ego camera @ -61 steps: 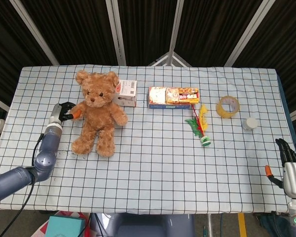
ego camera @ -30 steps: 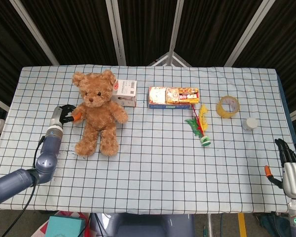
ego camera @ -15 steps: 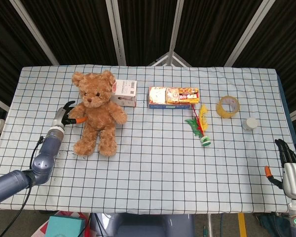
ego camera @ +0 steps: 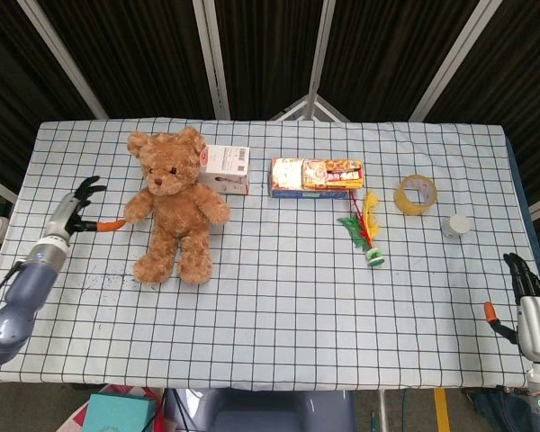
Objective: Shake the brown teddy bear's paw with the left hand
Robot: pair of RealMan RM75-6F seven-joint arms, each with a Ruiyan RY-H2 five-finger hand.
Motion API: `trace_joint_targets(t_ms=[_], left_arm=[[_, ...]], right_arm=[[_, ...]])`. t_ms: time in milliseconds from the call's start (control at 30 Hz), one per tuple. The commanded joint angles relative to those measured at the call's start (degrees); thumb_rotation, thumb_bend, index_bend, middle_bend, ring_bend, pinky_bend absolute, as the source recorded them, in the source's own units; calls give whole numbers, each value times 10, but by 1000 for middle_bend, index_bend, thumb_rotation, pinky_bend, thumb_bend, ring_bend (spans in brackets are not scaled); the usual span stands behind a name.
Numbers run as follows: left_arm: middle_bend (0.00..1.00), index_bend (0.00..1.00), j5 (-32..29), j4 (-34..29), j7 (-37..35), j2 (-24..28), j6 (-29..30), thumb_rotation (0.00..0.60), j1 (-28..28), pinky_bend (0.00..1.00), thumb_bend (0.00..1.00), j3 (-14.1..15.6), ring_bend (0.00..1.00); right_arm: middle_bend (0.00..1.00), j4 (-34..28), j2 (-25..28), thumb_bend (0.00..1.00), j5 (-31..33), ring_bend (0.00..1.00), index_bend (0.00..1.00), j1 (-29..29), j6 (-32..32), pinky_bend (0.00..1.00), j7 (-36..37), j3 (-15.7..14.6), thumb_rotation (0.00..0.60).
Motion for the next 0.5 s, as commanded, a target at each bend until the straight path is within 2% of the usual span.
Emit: trace_joint_targets(t_ms=[33,100,233,333,433,500], left_arm=[[92,0,112,-99,19,121,27,600,87,1,226,25,0],[89,0,163,-124,29,150,56,600,116,0,227,37,0],[68,6,292,-152,34,184,167,600,190,0,234,66,0],[48,23,373,-131,21,176,243,600,226,0,241,83,0],[46,36,457,-74,-2,144,316,600,247,0,245,105,0],[46,44,484,-38,-21,121,339,600,252,0,246,116,0]], right_arm=[[117,-3,0,367,-2,235,85,0,2,62,-3,-1,600],[117,-4,0,367,-4,235,85,-1,4,62,-5,-2,600],[117,-6,-1,367,-12,235,85,-1,12,62,-10,-2,600],[117,-7,-3,367,-17,235,85,-2,20,62,-9,-1,600],[117,-2,-10,367,-25,235,85,-4,38,62,-8,3,600],[117,3,-15,367,-29,235,85,-5,46,62,-6,3,600]])
